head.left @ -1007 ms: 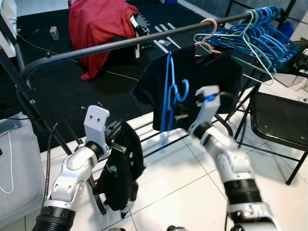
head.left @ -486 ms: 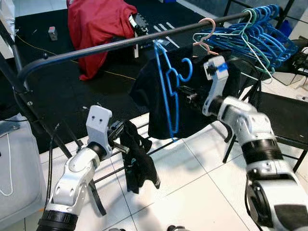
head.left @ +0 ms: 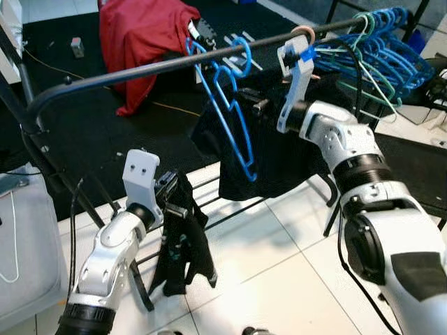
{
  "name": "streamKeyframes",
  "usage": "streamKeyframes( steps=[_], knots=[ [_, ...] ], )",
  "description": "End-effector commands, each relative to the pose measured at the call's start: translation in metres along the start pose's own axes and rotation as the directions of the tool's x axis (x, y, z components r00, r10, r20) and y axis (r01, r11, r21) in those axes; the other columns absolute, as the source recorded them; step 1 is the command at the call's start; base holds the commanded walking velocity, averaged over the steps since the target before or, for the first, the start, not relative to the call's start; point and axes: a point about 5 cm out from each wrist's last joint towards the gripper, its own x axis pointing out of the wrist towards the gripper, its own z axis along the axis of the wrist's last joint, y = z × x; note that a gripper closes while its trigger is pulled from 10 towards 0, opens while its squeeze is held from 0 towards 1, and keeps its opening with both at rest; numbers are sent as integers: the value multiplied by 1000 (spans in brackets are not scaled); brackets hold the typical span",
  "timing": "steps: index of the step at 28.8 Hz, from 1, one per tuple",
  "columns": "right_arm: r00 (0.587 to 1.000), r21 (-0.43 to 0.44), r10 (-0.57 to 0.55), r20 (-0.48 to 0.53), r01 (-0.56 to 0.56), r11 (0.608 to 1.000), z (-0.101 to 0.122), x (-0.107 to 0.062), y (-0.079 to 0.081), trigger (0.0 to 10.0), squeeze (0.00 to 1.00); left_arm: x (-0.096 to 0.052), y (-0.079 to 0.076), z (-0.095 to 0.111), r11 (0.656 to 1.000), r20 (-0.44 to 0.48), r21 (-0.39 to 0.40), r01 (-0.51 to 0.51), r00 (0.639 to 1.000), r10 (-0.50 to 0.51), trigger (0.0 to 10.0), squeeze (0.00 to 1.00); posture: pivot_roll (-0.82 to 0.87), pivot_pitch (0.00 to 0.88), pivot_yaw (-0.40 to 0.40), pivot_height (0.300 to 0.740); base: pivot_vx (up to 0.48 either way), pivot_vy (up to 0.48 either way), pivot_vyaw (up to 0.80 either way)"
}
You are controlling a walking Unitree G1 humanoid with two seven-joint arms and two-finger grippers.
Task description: Hang hanger
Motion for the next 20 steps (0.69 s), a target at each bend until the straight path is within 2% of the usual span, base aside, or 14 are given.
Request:
streamKeyframes(
  steps=[1,2,4,5,6,8,9,10,11,15,16,17,18,20],
  knots=[
    [998,-1,-28,65,28,1000,4,2,1,10000,0,-2,1,2,999,5,-13,-34,999,34,9294,0,-26,159,-20,740,0,0,0],
    [996,18,-52,72,51,999,-6,2,2,10000,0,-4,5,-3,997,-23,-18,-73,997,72,10000,0,-28,162,-19,740,0,0,0],
    [995,31,-64,73,62,998,-13,2,3,10000,0,-5,8,-6,995,-42,-21,-98,994,97,10000,0,-28,162,-19,740,0,0,0],
    [998,54,-60,20,59,997,-36,-1,8,10000,0,-7,12,-9,994,-70,1,-111,991,111,10000,0,-30,161,-14,740,0,0,0],
    [998,54,-60,20,59,997,-36,-1,8,10000,0,-7,12,-9,994,-70,1,-111,991,111,10000,0,-30,161,-14,740,0,0,0],
    [989,88,-11,-149,24,996,-91,-13,22,10000,0,-11,22,-15,988,-110,43,-146,983,150,10000,0,-29,161,-5,740,0,0,0],
    [978,99,9,-210,12,995,-110,-18,28,10000,0,-13,25,-16,986,-117,53,-158,980,163,10000,0,-29,161,-5,740,0,0,0],
    [978,99,9,-210,12,995,-110,-18,28,10000,0,-13,25,-16,986,-117,53,-158,980,163,10000,0,-29,161,-5,740,0,0,0],
    [964,99,18,-264,9,995,-129,-26,33,10000,0,-13,27,-17,985,-121,48,-163,978,168,10000,0,-30,160,-1,740,0,0,0],
    [956,97,21,-293,8,995,-140,-30,35,10000,0,-14,27,-17,986,-122,43,-163,978,167,10000,0,-30,160,-1,740,0,0,0],
    [950,113,5,-312,32,993,-151,-38,37,10000,0,-14,28,-17,986,-124,33,-162,979,164,10000,0,-30,160,2,740,0,0,0],
    [950,113,5,-312,32,993,-151,-38,37,10000,0,-14,28,-17,986,-124,33,-162,979,164,10000,0,-30,160,2,740,0,0,0],
    [946,107,-18,-323,56,993,-162,-49,41,10000,0,-14,28,-16,987,-133,32,-156,978,159,10000,0,-32,159,8,740,0,0,0],
    [946,107,-18,-323,56,993,-162,-49,41,10000,0,-14,28,-16,987,-133,32,-156,978,159,10000,0,-32,159,8,740,0,0,0]
  ],
)
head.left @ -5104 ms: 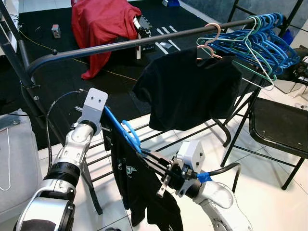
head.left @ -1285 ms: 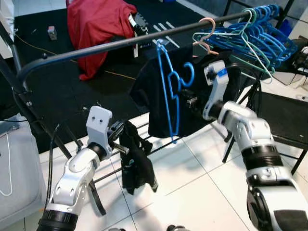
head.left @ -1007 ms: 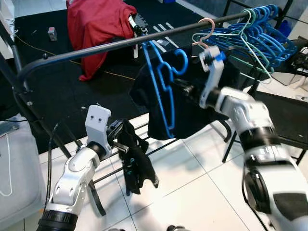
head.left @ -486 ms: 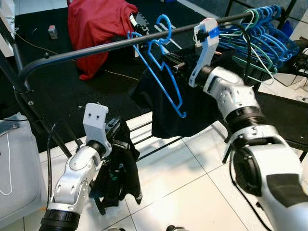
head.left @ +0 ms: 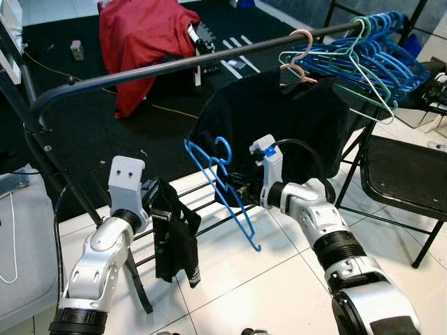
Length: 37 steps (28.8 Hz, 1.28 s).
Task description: Hang hanger
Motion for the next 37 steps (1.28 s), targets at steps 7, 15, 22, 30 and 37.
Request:
streamKeyframes(
  steps=[7,15,22,30,37],
  knots=[
    [948,-139,-192,255,232,963,56,-17,-18,10000,0,4,1,5,1000,-1,-8,4,1000,-4,10000,0,-44,151,21,740,0,0,0],
    [882,-246,-173,437,303,921,156,-29,-29,10000,0,8,0,9,1000,10,-8,0,1000,0,10000,0,-41,144,15,740,0,0,0],
    [859,-268,-146,490,308,913,177,-33,-28,10000,0,9,1,9,1000,12,-6,-11,1000,11,10000,0,-42,139,4,740,0,0,0],
    [857,-295,-86,509,267,917,178,-29,-13,10000,0,7,2,9,1000,12,11,-24,1000,24,10000,0,-43,144,1,740,0,0,0],
    [950,-205,-115,291,179,962,58,-10,1,10000,0,4,3,0,999,-30,35,-32,999,33,10000,0,-39,154,4,740,0,0,0]
  ],
)
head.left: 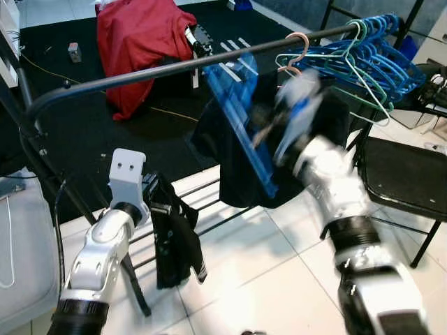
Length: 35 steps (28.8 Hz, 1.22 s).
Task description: Hang hanger
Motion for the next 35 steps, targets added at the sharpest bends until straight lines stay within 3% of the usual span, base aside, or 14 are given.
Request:
streamKeyframes(
  steps=[1,3,6,12,15,19,21,25,35],
  knots=[
    [998,-25,-20,56,21,999,6,-3,0,10000,0,-3,5,-8,1000,-35,12,-23,999,24,10000,0,-39,154,4,740,0,0,0],
    [996,-7,-35,79,35,999,7,-6,0,10000,0,-3,6,-7,1000,-35,2,-30,999,30,10000,0,-40,154,6,740,0,0,0],
    [979,50,-74,190,65,997,32,-7,-10,10000,0,-1,6,-4,999,-20,15,-32,999,33,10000,0,-45,157,19,740,0,0,0],
    [972,55,-90,216,80,995,45,-4,-20,10000,0,0,5,-3,999,-12,28,-31,999,31,10000,0,-47,156,22,740,0,0,0],
    [967,32,-84,242,78,996,67,5,-32,10000,0,0,4,0,999,0,28,-32,999,32,10000,0,-39,158,16,740,0,0,0],
    [970,26,-79,230,75,997,75,11,-38,10000,0,-2,4,1,999,2,32,-32,999,32,10000,0,-29,168,12,740,0,0,0],
    [982,81,-122,147,111,991,76,18,-57,10000,0,-6,3,6,998,31,45,-36,999,35,10000,0,-9,195,9,740,0,0,0],
    [983,97,-127,132,115,989,77,20,-60,10000,0,-8,3,9,999,52,35,-37,998,35,10000,0,-3,215,9,740,0,0,0],
    [982,82,-127,141,116,990,105,26,-70,10000,0,-26,1,15,999,102,4,-40,994,39,10000,0,-8,319,-20,740,0,0,0]
  ],
)
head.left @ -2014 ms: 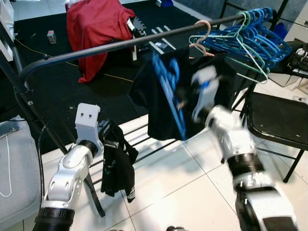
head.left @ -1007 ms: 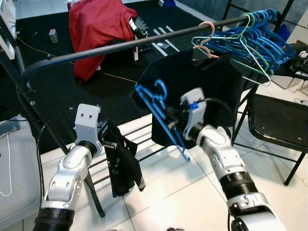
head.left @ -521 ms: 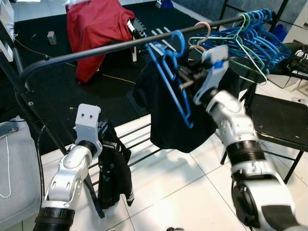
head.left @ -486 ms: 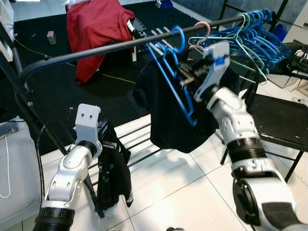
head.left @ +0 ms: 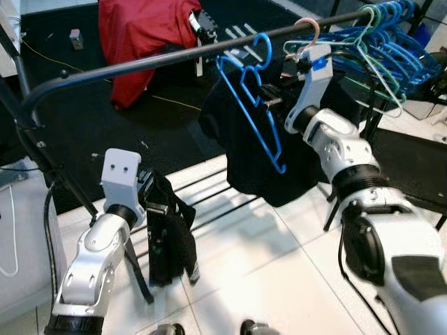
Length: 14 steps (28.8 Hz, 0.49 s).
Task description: Hang hanger
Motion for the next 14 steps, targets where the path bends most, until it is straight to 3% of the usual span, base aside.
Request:
streamKeyframes(
  steps=[1,9,14],
  knots=[
    [1000,-19,2,23,-1,1000,9,1,-3,10000,0,-6,0,4,1000,25,-18,-10,1000,11,10000,0,-11,332,-29,740,0,0,0],
    [993,-55,30,117,-24,998,38,6,-1,10000,0,-17,-1,2,999,11,-29,-26,1000,26,10000,0,-6,362,-53,740,0,0,0],
    [992,-61,27,125,-19,998,40,6,-1,10000,0,-18,0,2,999,10,-29,-29,1000,30,10000,0,-6,362,-53,740,0,0,0]
  ],
)
